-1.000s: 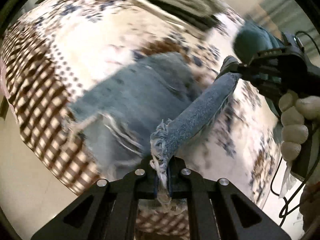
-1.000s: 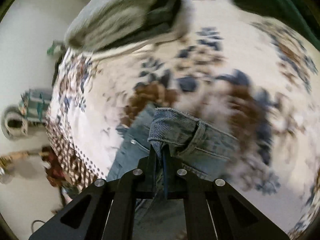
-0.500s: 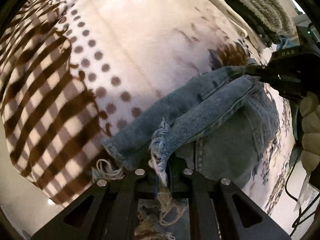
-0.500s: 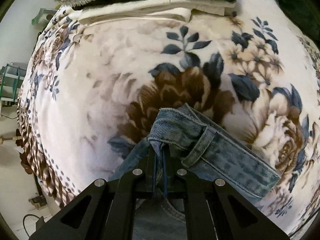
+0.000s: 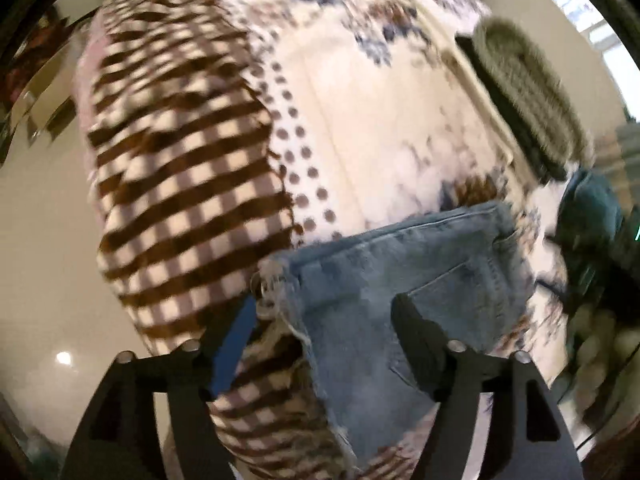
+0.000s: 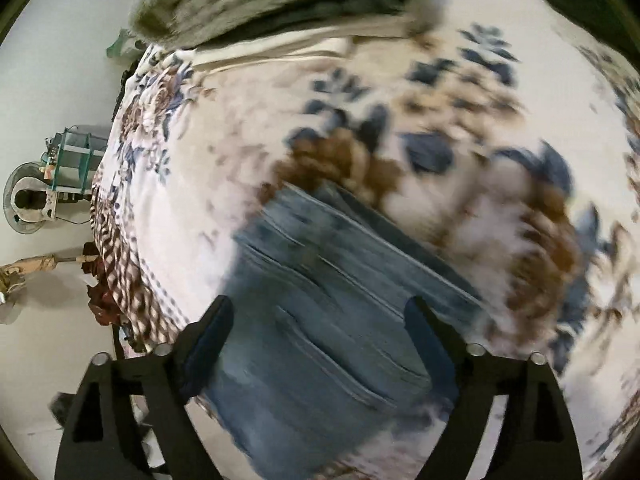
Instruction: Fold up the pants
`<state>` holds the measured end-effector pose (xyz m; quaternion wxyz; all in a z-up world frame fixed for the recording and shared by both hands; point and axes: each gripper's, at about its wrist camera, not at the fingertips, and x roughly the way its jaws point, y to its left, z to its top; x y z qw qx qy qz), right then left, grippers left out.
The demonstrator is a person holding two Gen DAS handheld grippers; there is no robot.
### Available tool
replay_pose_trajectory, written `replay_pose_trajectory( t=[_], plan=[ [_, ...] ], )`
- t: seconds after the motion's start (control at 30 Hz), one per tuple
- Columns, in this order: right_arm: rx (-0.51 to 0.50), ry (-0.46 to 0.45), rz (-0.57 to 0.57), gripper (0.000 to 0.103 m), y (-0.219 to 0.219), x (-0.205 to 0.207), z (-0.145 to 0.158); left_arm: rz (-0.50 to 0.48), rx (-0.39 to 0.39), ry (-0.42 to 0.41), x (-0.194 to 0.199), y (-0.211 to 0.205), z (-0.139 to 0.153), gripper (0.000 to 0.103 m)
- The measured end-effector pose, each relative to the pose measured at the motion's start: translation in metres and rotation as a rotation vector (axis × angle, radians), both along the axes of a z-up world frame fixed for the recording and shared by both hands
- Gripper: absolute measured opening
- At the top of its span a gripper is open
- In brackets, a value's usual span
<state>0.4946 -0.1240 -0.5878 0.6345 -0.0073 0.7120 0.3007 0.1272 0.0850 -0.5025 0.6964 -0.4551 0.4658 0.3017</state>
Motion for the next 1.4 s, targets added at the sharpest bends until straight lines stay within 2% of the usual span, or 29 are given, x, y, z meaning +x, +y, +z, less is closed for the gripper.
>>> replay_pose_trajectory(
  t=[0.07,0.13,0.27,0.43,0.53,0.63,0.7,0.83,0.97,1.07,1.2,1.27,1.3,1.33,1.37,1.4],
  plan=[
    [-0.011,0.021,-0.021,0.093,-0.027,-0.001,-0.01,0.053,-0.004,-0.059,-0.012,-0.013,0.009,0.087],
    [-0.019,0.062,-0.04,0.093,-0.051,-0.003,-0.027,0.114,-0.036,-0.098,-0.016,-0.037,0.009,0.087],
    [0.008,0.151,-0.044,0.093,-0.079,-0.009,-0.069,0.255,-0.205,-0.13,-0.017,-0.096,-0.019,0.087],
    [0.138,0.207,-0.042,0.093,-0.079,-0.01,-0.103,0.427,-0.359,-0.164,-0.027,-0.147,-0.054,0.087],
    [0.191,0.201,-0.069,0.09,-0.073,-0.003,-0.113,0.512,-0.372,-0.16,-0.03,-0.16,-0.069,0.087],
    [0.213,0.197,-0.082,0.083,-0.068,0.004,-0.12,0.626,-0.388,-0.167,-0.031,-0.158,-0.084,0.087],
    [0.218,0.196,-0.072,0.083,-0.065,0.006,-0.121,0.699,-0.404,-0.165,-0.032,-0.156,-0.091,0.087],
    [0.212,0.202,-0.021,0.083,-0.055,0.008,-0.115,0.799,-0.487,-0.216,-0.041,-0.165,-0.083,0.085],
    [0.202,0.214,0.026,0.083,-0.048,0.005,-0.115,0.83,-0.519,-0.278,-0.038,-0.182,-0.08,0.085],
    [0.195,0.222,0.027,0.083,-0.045,0.004,-0.119,0.831,-0.533,-0.289,-0.02,-0.181,-0.101,0.085],
    [0.195,0.22,0.029,0.083,-0.04,0.005,-0.12,0.849,-0.489,-0.285,-0.013,-0.17,-0.118,0.085],
    [0.214,0.224,0.005,0.077,-0.041,0.007,-0.121,0.876,-0.472,-0.27,-0.012,-0.16,-0.122,0.085],
    [0.224,0.222,-0.012,0.064,-0.043,0.007,-0.121,0.895,-0.476,-0.263,-0.013,-0.156,-0.125,0.085],
    [0.225,0.218,-0.03,0.06,-0.049,0.006,-0.122,0.916,-0.48,-0.269,-0.014,-0.154,-0.126,0.085],
    [0.229,0.21,-0.046,0.055,-0.051,0.005,-0.121,0.942,-0.477,-0.271,-0.015,-0.154,-0.126,0.081],
    [0.234,0.195,-0.058,0.045,-0.055,0.003,-0.12,0.953,-0.467,-0.27,-0.017,-0.153,-0.124,0.066]
  ],
)
